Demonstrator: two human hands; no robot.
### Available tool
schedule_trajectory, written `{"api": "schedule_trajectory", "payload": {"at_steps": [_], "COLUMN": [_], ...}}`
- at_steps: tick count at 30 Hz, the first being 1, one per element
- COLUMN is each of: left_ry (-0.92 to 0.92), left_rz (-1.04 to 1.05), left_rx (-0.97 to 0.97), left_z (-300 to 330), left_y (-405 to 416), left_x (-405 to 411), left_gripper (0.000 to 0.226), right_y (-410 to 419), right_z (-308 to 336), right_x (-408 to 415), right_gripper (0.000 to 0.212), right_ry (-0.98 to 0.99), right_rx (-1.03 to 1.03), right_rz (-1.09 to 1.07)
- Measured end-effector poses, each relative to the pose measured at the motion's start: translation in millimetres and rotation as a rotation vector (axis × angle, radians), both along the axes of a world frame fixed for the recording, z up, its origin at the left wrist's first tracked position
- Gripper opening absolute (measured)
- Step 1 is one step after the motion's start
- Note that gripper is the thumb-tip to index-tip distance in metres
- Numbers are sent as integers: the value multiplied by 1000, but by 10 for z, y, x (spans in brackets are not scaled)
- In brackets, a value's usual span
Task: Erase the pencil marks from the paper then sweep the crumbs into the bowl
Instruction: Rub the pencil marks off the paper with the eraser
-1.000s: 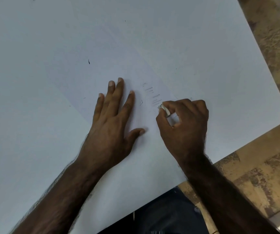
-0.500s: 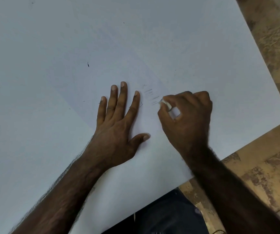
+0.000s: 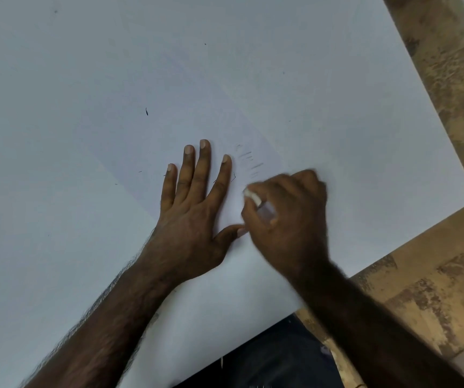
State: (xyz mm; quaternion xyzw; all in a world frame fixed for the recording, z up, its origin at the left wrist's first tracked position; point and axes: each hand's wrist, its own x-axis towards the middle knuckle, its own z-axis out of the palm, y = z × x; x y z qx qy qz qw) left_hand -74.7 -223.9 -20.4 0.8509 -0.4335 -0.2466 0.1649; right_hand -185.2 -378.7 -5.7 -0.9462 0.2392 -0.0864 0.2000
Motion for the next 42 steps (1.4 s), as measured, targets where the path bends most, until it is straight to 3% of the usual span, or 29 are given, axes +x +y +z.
{"api": "schedule_trajectory", "payload": {"at_steps": [3,10,16,23,30,37,42], "left_ry": [-1,-3,-5,-8,1,5,17], "left_rz": [-2,0,10,4,13,11,25], "left_rx": [-1,7,-1,3,3,23,7], "left_z": [-11,-26,-17,-25,-16,-11,-23], "left_y": [8,13,3,5,-1,-8,4], "left_x": [6,3,-9,5,-7,10,-4], "left_gripper": [100,103,99,104,103,109,111], "right_y": [97,-381,96,-320,91,-326,63], "right_z": [13,-12,-1,-44,-23,-69,-51], "right_x": [-96,260,-39,362,9,468,91], "right_gripper": [18,18,19,18,19,19,15], "right_ry": [-21,-13,1,-47,-11,-41,-35], "right_rx": [10,-55,3,-44,3,-44,38], "right_rz": [91,-104,116,-87,120,-50,85]}}
